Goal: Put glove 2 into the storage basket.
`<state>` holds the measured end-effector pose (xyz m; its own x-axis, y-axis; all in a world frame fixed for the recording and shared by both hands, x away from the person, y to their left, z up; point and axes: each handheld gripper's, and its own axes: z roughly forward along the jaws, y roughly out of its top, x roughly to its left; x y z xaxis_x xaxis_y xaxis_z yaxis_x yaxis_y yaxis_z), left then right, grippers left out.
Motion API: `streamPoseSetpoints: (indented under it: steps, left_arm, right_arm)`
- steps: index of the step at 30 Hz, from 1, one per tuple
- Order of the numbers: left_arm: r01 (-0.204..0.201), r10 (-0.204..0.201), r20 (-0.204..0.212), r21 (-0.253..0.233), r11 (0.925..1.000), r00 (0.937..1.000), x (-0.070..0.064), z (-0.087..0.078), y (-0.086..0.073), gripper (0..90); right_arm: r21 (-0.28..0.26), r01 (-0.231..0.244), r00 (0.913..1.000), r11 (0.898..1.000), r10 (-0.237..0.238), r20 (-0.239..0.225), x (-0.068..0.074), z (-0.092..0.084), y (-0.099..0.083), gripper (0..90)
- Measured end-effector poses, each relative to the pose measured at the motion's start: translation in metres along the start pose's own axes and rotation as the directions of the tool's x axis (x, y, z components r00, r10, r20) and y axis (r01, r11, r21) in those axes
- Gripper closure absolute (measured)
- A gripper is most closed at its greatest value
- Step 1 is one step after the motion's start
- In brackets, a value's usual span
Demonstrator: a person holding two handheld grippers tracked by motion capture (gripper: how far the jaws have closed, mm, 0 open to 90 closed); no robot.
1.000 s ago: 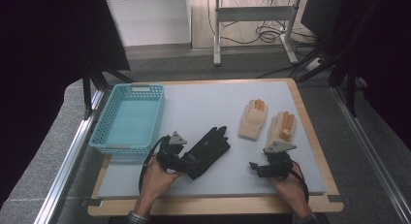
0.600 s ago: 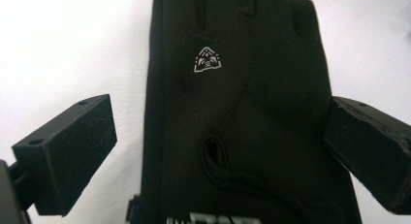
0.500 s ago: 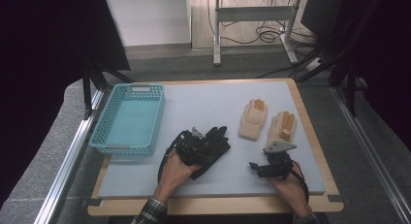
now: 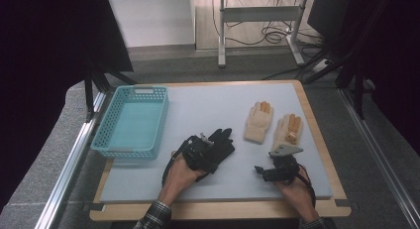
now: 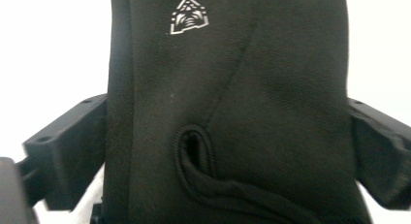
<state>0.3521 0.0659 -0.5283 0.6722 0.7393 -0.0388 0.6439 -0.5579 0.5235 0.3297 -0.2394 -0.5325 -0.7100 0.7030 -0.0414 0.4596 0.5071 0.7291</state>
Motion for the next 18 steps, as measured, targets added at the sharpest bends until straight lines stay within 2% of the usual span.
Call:
streamPoseSetpoints:
  steps: [1, 2, 3, 6, 7, 8, 9, 12, 13, 15, 16, 18]
  left_arm:
    - [-0.004, 0.004, 0.006, 0.001, 1.0000, 1.0000, -0.001, -0.002, 0.000, 6.7]
    - [-0.006, 0.006, 0.007, 0.002, 1.0000, 1.0000, -0.001, -0.004, 0.000, 11.9]
    - [-0.007, 0.007, 0.003, -0.005, 1.0000, 1.0000, -0.001, -0.009, 0.000, 27.0]
    - [0.000, 0.000, -0.006, -0.009, 1.0000, 1.0000, 0.000, -0.012, -0.001, 49.6]
    - [0.016, -0.016, -0.003, -0.015, 0.9998, 0.9999, 0.001, -0.013, -0.001, 49.6]
    - [0.036, -0.036, 0.016, -0.025, 0.9990, 0.9992, 0.004, -0.015, -0.003, 59.0]
    - [0.034, -0.033, 0.020, -0.031, 0.9990, 0.9993, 0.005, -0.016, -0.003, 62.6]
    - [0.024, -0.023, 0.012, -0.039, 0.9989, 0.9997, 0.005, -0.019, -0.003, 66.9]
    - [0.007, -0.008, -0.020, -0.042, 0.9991, 0.9998, 0.005, -0.024, -0.001, 68.0]
    - [0.004, -0.006, -0.032, -0.047, 0.9989, 0.9995, 0.006, -0.027, 0.000, 68.1]
    - [0.021, -0.024, -0.038, -0.073, 0.9971, 0.9990, 0.010, -0.036, 0.004, 68.1]
    - [0.031, -0.035, -0.035, -0.085, 0.9959, 0.9988, 0.013, -0.040, 0.005, 68.1]
  right_arm:
    - [0.000, 0.000, 1.0000, 1.000, 0.000, 0.000, 0.000, 0.000, 0.000, 20.1]
    - [0.000, 0.000, 1.0000, 1.000, 0.000, 0.000, 0.000, 0.000, 0.000, 20.1]
    - [0.000, 0.000, 1.0000, 1.000, 0.000, 0.000, 0.000, 0.000, 0.000, 20.0]
    - [0.000, 0.002, 1.0000, 1.000, -0.002, 0.001, 0.000, 0.000, 0.000, 20.1]
    - [0.000, 0.002, 1.0000, 1.000, -0.002, 0.001, 0.000, 0.000, 0.000, 20.0]
    - [0.000, 0.001, 1.0000, 1.000, -0.001, 0.001, 0.000, 0.000, 0.000, 20.0]
    - [0.000, 0.002, 1.0000, 1.000, -0.002, 0.001, 0.000, 0.000, 0.000, 20.1]
    - [0.000, 0.003, 1.0000, 1.000, -0.003, 0.001, 0.000, 0.000, 0.000, 20.1]
    - [0.000, 0.003, 1.0000, 1.000, -0.003, 0.001, 0.000, 0.000, 0.000, 20.1]
    - [0.000, 0.003, 1.0000, 1.000, -0.003, 0.001, 0.000, 0.000, 0.000, 20.1]
    - [0.000, 0.003, 1.0000, 1.000, -0.003, 0.001, 0.000, 0.000, 0.000, 20.0]
    - [0.001, 0.002, 1.0000, 1.000, -0.002, 0.001, 0.000, 0.000, 0.000, 20.0]
